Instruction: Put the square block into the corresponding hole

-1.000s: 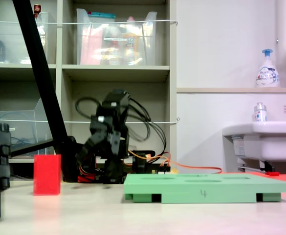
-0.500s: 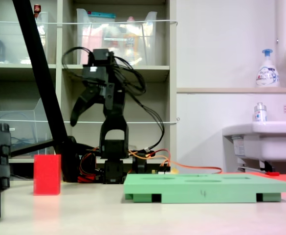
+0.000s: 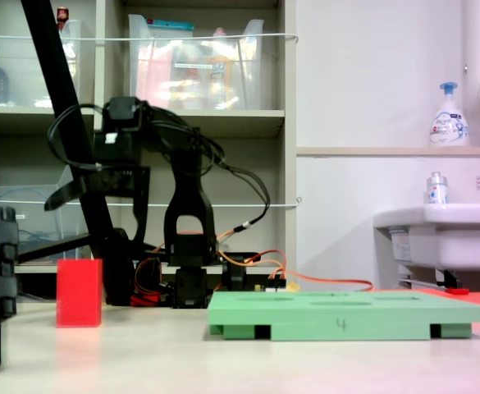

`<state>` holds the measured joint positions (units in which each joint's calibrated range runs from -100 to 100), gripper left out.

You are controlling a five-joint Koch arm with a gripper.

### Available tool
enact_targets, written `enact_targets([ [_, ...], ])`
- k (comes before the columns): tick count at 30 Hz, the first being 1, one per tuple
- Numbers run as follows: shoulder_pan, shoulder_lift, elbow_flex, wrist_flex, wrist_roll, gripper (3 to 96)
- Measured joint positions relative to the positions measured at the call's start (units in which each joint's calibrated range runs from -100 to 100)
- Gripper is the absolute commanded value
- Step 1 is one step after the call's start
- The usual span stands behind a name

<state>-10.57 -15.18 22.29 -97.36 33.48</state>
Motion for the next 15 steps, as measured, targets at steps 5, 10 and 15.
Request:
enact_targets([
  [5, -0.3, 10.3, 2.6, 0.0, -0.1, 89.7],
  [10, -0.4, 18.6, 2.6, 0.0, -0.2, 89.5],
  [15, -0.4, 23.5, 2.6, 1.4, -0.5, 88.6],
])
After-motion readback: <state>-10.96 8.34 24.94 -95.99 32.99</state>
